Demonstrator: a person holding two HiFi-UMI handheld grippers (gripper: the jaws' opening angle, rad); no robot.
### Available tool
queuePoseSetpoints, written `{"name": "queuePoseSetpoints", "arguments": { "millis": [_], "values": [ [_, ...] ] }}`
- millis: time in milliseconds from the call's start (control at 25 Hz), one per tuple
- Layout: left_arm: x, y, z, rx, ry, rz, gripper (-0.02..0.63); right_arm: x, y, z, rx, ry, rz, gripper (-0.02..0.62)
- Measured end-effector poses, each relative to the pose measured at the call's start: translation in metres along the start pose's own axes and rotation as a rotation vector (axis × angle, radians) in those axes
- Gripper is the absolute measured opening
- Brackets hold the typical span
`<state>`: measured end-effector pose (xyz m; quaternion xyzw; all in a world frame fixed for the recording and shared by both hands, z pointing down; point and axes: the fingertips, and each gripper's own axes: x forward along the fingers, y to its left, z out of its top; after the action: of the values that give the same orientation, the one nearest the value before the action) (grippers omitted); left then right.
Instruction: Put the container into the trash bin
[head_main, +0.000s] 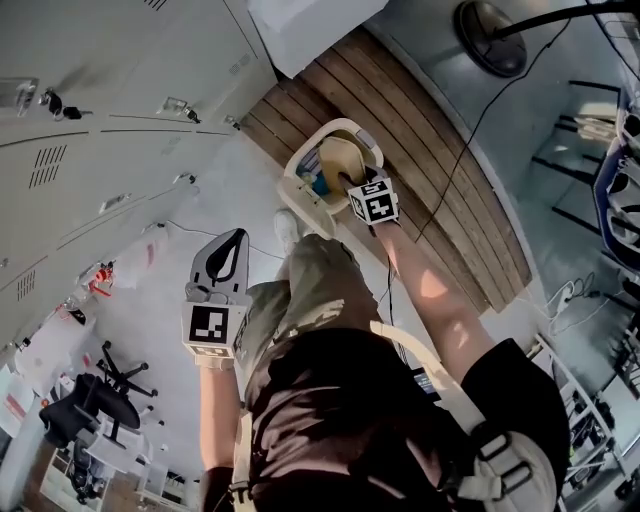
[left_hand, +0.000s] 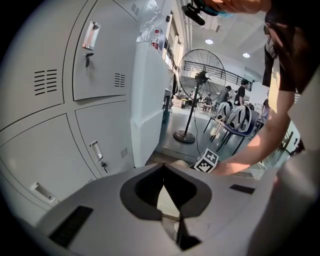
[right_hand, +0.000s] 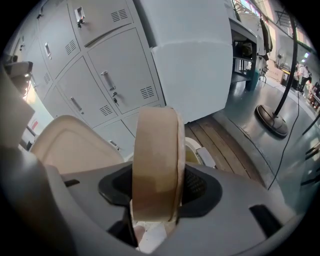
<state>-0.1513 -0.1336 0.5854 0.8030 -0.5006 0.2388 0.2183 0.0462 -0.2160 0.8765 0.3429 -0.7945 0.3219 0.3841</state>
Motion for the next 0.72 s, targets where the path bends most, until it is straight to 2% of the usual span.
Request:
{"name": "queuePoseSetpoints", "arguments": {
  "millis": [360, 720],
  "values": [
    [0.015, 0.004, -0.011, -0.020, 0.026, 0.001, 0.008, 0.030, -0.012, -0.027, 0.064, 0.073, -0.016, 0.225],
    [0.016, 0.000, -0.027, -0.042, 0.041, -0.021, 0.008, 0.048, -0.024, -0.049, 0.250, 0.096, -0.046, 0.227]
  ]
}}
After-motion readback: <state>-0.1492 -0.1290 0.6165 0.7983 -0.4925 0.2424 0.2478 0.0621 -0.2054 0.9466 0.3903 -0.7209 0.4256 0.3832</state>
